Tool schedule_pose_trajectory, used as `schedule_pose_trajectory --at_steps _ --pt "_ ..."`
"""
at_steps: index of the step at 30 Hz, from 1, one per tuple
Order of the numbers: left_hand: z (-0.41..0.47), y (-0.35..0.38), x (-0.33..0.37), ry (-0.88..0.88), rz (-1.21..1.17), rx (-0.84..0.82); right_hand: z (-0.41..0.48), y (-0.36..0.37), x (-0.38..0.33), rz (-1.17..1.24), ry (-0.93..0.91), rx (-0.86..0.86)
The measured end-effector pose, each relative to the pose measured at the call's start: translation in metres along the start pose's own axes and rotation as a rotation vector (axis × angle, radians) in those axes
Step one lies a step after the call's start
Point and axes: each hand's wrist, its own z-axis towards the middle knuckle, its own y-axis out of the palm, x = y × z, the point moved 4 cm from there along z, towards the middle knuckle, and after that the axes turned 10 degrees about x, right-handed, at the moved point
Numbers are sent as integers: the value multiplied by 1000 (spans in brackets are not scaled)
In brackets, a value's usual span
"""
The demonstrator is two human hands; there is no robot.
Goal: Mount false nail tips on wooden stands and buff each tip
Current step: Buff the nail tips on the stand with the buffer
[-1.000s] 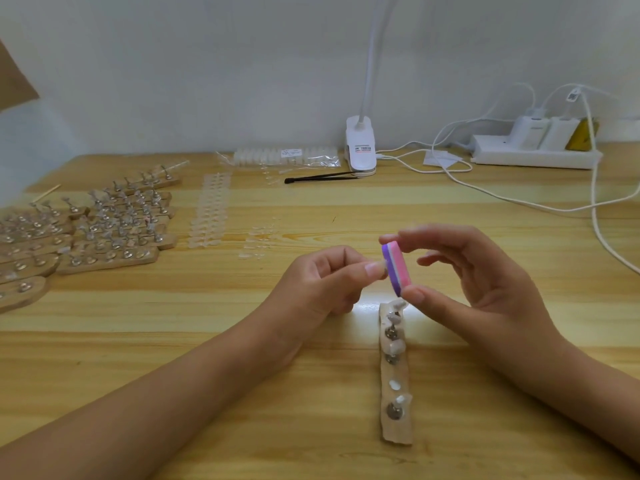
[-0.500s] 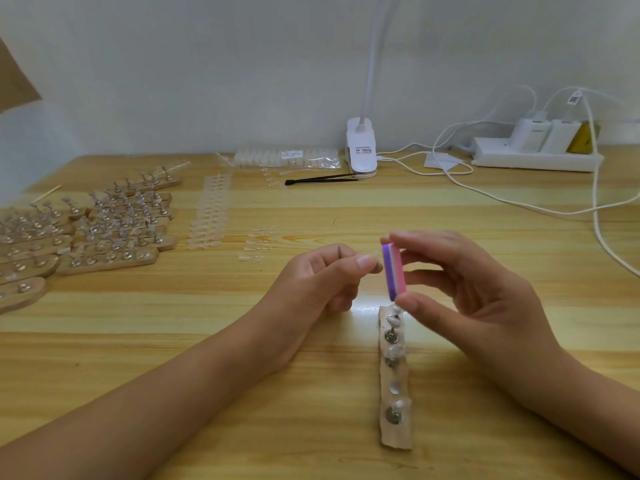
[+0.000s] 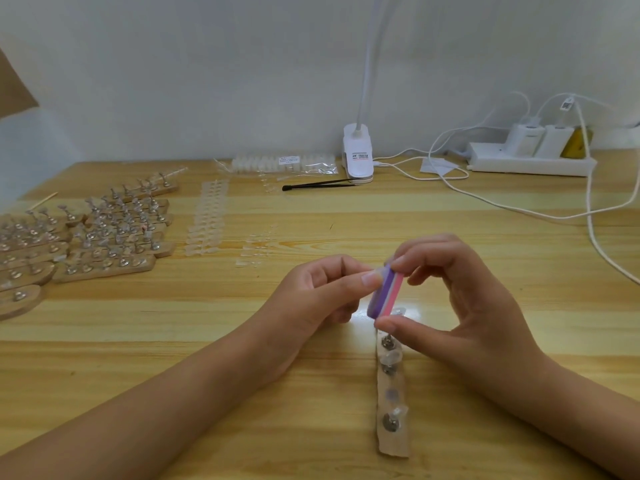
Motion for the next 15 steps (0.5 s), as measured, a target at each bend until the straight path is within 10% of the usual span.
schedule_pose_trajectory --at_steps 15 --pt "2 -1 -3 -9 -10 11 -3 3 0 203 83 -7"
